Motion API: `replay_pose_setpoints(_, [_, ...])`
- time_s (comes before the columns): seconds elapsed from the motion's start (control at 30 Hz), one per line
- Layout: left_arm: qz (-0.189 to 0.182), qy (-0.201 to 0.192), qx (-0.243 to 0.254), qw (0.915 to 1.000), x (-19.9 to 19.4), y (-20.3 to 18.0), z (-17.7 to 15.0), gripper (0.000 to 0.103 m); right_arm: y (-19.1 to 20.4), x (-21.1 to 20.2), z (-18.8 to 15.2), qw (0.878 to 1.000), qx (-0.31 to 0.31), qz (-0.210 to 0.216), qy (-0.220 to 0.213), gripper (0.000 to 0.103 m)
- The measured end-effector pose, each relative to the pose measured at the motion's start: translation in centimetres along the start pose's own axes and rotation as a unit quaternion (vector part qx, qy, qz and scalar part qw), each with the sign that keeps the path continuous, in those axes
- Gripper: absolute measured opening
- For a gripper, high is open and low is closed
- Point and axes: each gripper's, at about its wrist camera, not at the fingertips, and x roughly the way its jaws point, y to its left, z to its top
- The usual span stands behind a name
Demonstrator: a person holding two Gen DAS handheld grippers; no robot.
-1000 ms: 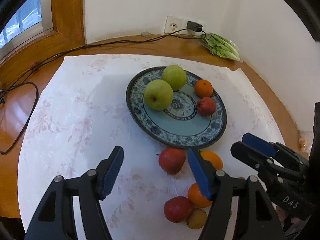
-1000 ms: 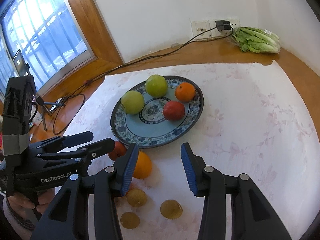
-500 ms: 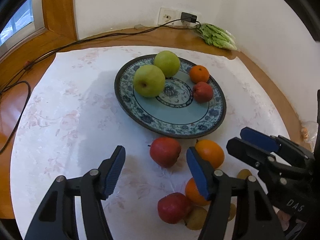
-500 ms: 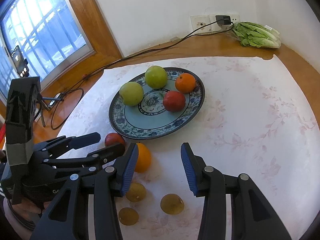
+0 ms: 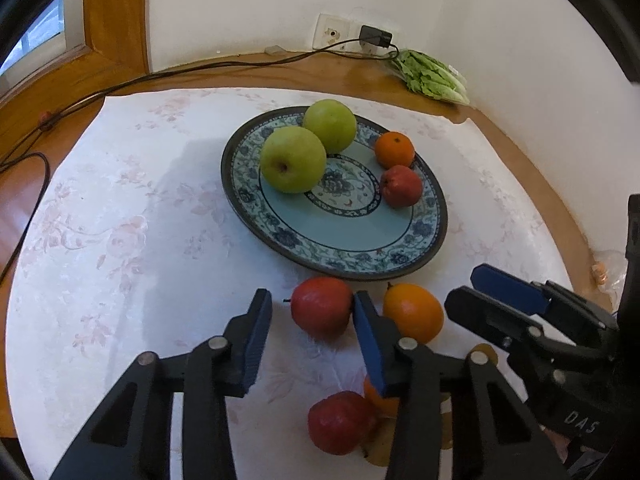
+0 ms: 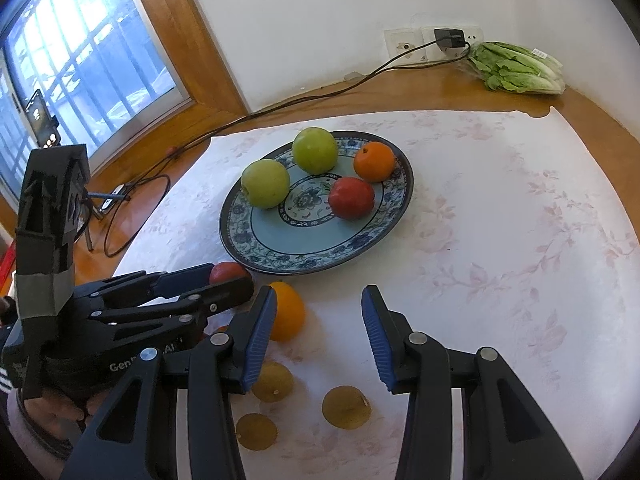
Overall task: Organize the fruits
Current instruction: 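Withdraw the right tool toward an orange while the left tool moves toward a red apple, then close the left tool on the red apple while the right tool moves to an orange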
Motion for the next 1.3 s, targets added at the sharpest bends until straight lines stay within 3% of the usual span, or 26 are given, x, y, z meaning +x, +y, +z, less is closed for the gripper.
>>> replay_pose_setpoints(0.63, [0.011,-0.014,-0.034,0.9993,-1.4,2.5,0.0,0.037,0.6,0.6,-0.2,1.000,-0.005,0.002,0.007,0.045])
replay_pose_setpoints(1.3, [0.023,-0.021,-0.040,0.9987,-1.8,3.0,0.0,0.037,1.9,1.6,-0.7,0.999,-0.008,0.038,0.020,0.045])
